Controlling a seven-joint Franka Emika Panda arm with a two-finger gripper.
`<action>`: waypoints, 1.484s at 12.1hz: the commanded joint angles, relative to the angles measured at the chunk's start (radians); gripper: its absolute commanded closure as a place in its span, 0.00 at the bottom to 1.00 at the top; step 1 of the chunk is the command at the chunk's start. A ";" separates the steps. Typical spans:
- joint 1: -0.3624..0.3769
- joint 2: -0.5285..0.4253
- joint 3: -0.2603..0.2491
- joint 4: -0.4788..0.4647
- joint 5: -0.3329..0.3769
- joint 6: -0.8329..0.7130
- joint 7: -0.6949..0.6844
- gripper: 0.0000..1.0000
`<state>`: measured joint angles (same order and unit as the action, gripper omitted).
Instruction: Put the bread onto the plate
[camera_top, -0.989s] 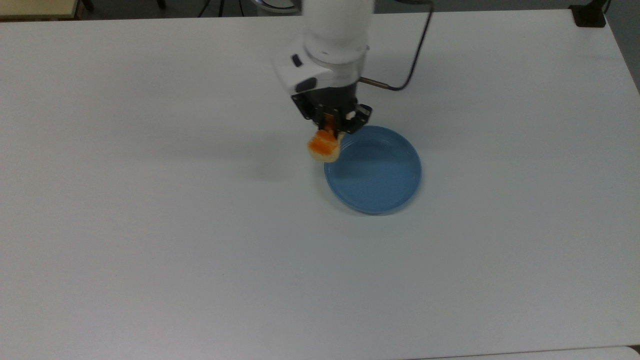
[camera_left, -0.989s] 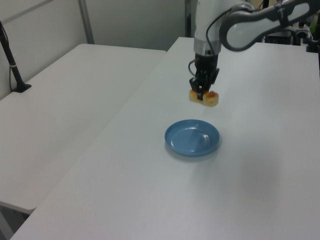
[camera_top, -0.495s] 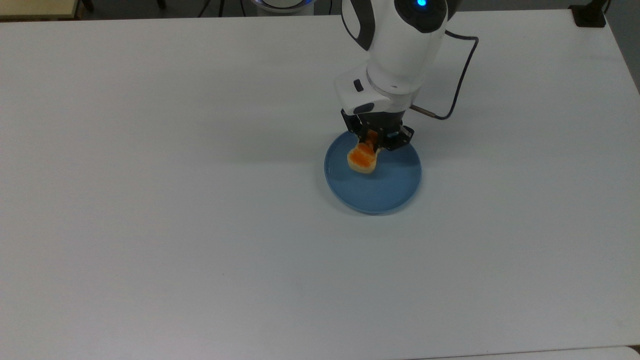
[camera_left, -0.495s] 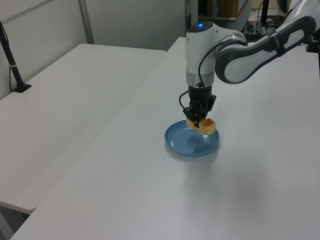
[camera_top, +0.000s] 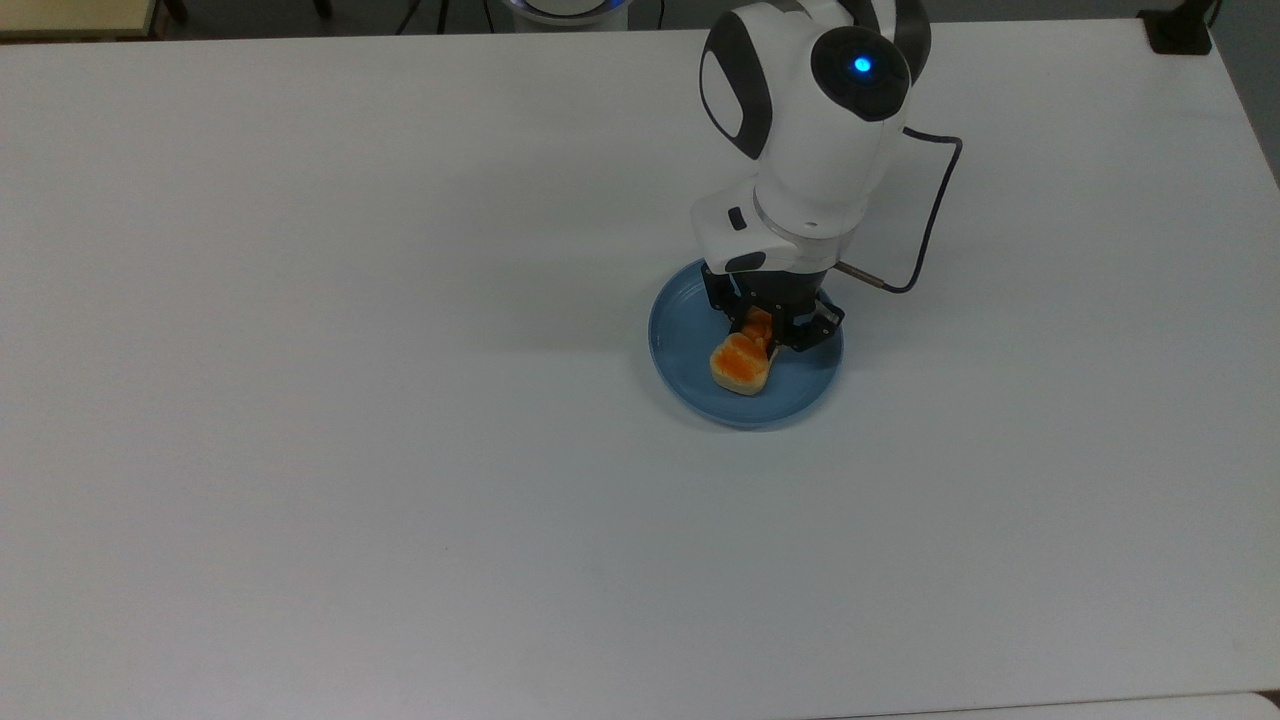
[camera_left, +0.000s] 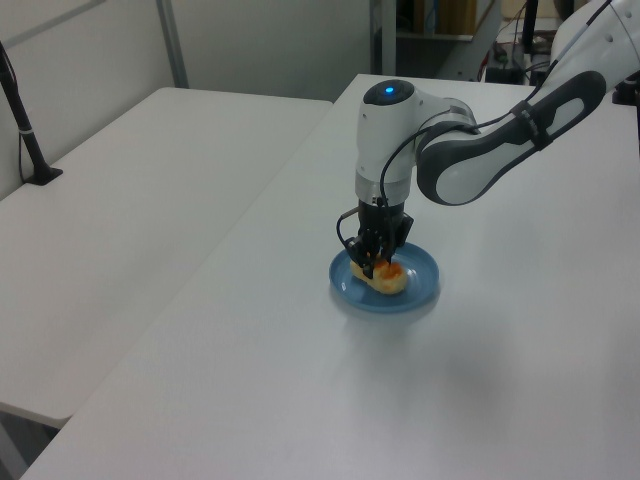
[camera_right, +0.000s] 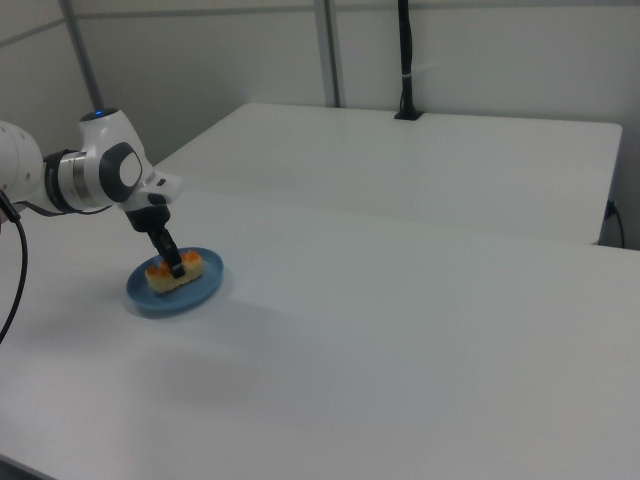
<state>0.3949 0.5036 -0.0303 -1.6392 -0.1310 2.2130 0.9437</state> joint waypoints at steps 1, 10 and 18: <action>-0.020 -0.034 0.004 0.015 -0.010 -0.012 0.017 0.00; -0.474 -0.561 -0.003 0.016 0.063 -0.606 -1.054 0.00; -0.531 -0.606 -0.048 0.013 0.133 -0.576 -1.122 0.00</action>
<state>0.2272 0.2178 -0.0332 -1.5833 -0.0957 1.7794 0.5897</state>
